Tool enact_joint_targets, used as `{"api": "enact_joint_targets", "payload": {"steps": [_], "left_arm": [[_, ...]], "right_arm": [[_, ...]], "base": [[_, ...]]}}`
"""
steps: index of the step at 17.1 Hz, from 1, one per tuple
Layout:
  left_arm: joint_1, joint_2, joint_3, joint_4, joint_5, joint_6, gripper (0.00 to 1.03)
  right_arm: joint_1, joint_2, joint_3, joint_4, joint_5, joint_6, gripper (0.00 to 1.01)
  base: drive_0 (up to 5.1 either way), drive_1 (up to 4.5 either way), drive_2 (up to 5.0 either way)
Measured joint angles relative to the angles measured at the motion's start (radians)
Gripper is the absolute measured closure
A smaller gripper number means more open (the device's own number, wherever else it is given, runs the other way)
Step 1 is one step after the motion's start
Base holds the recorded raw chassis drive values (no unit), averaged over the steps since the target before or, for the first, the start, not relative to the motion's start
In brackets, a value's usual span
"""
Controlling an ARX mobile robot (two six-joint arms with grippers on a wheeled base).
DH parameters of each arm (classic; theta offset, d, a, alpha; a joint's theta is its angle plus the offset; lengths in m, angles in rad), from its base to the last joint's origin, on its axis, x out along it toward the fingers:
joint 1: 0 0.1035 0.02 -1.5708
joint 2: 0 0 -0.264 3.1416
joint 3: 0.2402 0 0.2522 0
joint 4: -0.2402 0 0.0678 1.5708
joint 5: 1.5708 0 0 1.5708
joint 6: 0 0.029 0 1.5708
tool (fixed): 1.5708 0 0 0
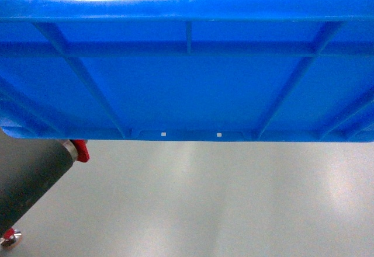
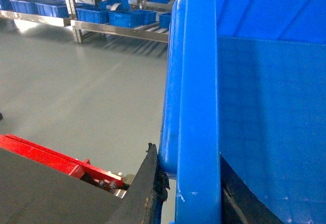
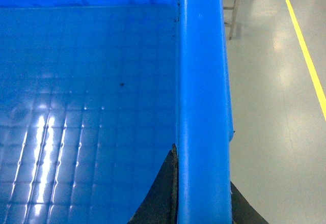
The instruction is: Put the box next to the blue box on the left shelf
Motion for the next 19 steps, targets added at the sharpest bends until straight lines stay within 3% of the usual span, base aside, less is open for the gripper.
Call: {"api": "enact_joint_targets", "payload": {"steps": [19], "left_arm": [[-0.003, -0.003, -0.004, 0.0, 0.0, 0.0, 0.86]], "right_arm": [[0.0, -0.004, -0.005, 0.0, 0.004, 0.0, 0.93]], "base": [[-1.6, -1.59, -1.6]]}}
